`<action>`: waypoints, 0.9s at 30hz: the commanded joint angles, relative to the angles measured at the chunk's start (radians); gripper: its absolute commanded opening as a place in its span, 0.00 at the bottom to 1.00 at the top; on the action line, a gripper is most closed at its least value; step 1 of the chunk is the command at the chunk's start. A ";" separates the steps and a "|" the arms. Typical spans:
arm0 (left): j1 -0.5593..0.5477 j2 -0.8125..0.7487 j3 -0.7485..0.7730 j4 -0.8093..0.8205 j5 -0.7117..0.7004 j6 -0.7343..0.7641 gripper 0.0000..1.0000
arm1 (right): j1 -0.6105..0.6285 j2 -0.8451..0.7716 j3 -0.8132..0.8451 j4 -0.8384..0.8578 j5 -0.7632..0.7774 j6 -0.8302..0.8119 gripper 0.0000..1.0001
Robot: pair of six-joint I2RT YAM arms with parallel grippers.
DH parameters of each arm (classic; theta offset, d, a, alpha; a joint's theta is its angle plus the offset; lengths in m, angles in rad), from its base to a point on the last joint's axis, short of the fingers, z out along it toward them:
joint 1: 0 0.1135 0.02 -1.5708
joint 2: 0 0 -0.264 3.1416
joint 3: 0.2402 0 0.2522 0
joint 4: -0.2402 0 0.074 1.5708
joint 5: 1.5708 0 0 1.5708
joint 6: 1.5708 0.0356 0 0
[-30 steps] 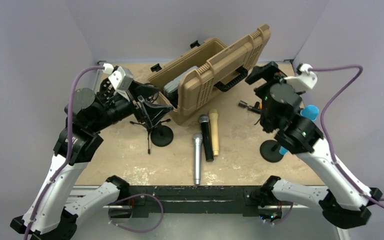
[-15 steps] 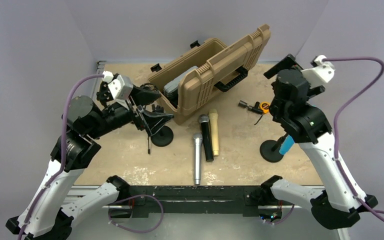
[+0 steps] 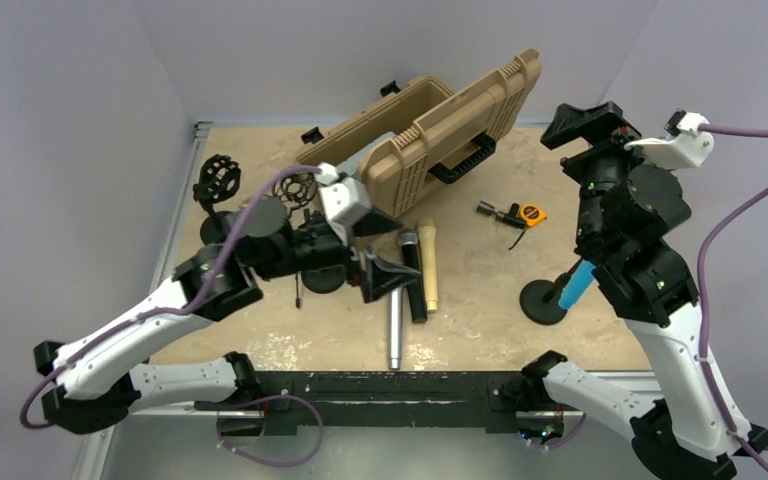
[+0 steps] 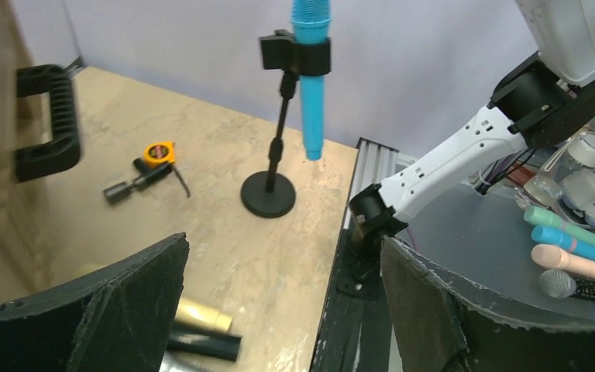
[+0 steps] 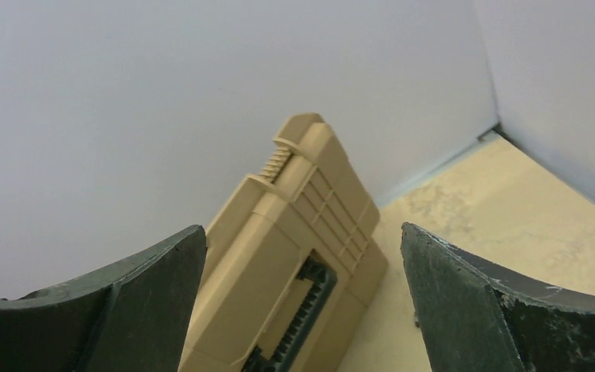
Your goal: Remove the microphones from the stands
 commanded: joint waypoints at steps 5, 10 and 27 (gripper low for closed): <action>-0.245 0.355 -0.027 0.497 -0.285 0.003 0.96 | -0.001 -0.095 -0.018 0.170 -0.194 -0.104 0.94; -0.255 0.581 0.012 0.737 -0.275 -0.104 0.96 | -0.001 -0.149 0.011 0.194 -0.220 -0.146 0.94; -0.272 1.092 0.400 0.797 -0.167 -0.306 0.93 | 0.000 -0.249 -0.004 0.222 -0.307 -0.186 0.94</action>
